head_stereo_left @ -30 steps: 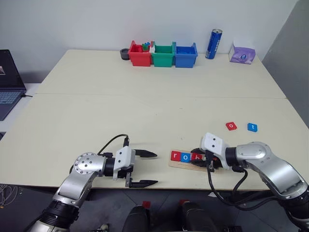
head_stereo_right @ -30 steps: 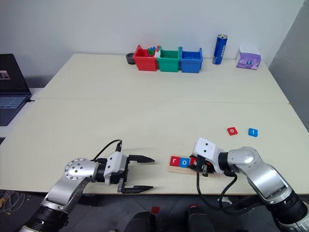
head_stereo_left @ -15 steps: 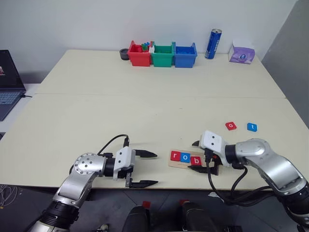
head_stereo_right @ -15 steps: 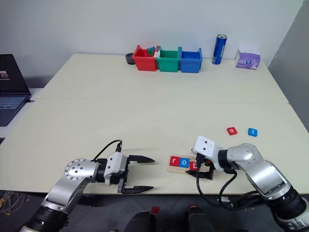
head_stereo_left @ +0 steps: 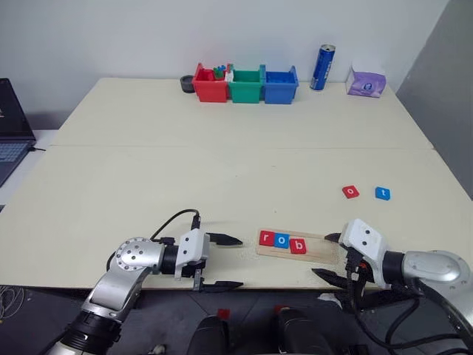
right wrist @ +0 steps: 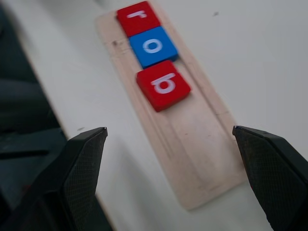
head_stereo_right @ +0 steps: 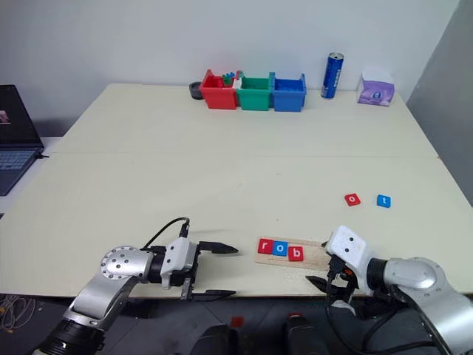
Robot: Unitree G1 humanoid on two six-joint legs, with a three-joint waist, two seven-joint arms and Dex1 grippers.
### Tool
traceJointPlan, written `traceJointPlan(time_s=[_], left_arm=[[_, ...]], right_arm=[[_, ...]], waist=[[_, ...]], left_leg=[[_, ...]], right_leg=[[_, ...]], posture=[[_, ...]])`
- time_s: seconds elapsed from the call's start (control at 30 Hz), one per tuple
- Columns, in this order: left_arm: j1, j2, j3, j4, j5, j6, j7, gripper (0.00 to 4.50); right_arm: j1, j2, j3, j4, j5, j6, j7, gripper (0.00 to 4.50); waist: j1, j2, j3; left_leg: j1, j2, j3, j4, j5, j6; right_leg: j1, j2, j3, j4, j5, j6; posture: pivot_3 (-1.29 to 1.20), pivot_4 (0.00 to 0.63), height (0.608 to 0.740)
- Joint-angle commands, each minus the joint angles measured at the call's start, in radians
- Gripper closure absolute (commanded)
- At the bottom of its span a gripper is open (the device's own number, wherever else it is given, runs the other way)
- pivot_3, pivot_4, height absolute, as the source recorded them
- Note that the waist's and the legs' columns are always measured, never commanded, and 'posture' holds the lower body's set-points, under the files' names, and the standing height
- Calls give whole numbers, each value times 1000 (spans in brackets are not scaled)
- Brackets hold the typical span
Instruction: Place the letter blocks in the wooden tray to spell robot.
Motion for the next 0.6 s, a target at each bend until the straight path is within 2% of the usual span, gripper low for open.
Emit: traceJointPlan(time_s=[0.03, 0.37, 0.53, 0.6], left_arm=[[-20, -2, -2, -6, -7, -13, -10, 0], [-25, -3, 1, 0, -2, -19, -10, 0], [-19, -2, 3, -5, -1, -19, -4, 0], [-16, -1, 4, -8, -2, -18, -2, 0]], right_arm=[[-41, 58, 63, -6, -64, -62, -97, 63], [-105, 84, 183, 88, -173, -146, -140, 63], [-124, 102, 188, 103, -175, -153, -145, 63], [-127, 123, 151, 80, -129, -130, -137, 63]], waist=[[0, 0, 0], [3, 0, 0], [3, 0, 0], [4, 0, 0]], left_leg=[[0, 0, 0, 0, 0, 0], [-2, 0, 0, 0, 0, 0], [-1, 0, 0, 0, 0, 0], [-2, 0, 0, 0, 0, 0]], right_leg=[[0, 0, 0, 0, 0, 0], [-1, -1, 0, -1, -1, 0], [-1, 0, 0, -1, 0, 0], [-1, 0, -1, -1, -1, 0]], posture=[[0, 150, 740], [0, 150, 740], [0, 150, 740], [0, 150, 740]])
